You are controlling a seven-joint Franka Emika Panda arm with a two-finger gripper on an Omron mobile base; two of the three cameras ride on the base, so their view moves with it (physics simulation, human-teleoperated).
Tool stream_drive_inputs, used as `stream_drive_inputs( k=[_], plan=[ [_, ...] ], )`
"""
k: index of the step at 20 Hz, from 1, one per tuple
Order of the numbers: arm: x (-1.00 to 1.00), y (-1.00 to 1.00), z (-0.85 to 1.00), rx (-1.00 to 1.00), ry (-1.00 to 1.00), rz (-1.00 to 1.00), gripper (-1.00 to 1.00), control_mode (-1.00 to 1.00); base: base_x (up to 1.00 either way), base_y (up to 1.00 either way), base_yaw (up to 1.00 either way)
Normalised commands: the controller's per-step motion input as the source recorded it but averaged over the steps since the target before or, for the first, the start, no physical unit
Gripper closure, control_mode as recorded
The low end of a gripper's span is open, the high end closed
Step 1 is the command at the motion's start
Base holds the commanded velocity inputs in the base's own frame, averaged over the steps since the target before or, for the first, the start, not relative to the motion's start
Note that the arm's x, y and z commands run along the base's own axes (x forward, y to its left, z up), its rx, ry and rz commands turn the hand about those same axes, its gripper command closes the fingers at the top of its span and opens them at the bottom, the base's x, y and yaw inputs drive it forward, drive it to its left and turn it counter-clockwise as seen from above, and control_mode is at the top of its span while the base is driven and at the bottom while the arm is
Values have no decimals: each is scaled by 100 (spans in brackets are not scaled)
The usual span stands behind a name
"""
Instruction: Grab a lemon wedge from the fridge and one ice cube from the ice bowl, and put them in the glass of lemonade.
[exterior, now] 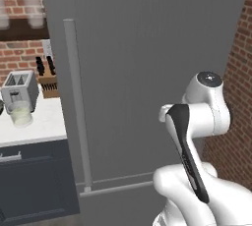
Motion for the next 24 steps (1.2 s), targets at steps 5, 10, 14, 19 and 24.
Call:
stream_drive_inputs(
  k=[5, 10, 14, 19, 24],
  plan=[
    [0, 0, 0, 0, 0, 0, -100, 100, -5, 98, -8],
    [0, 0, 0, 0, 0, 0, -100, 100, -28, 80, -21],
    [0, 0, 0, 0, 0, 0, -100, 100, -40, 41, -35],
    [0, 0, 0, 0, 0, 0, -100, 100, -26, 48, -37],
    [0, 0, 0, 0, 0, 0, -100, 100, -28, 48, -28]
  ],
)
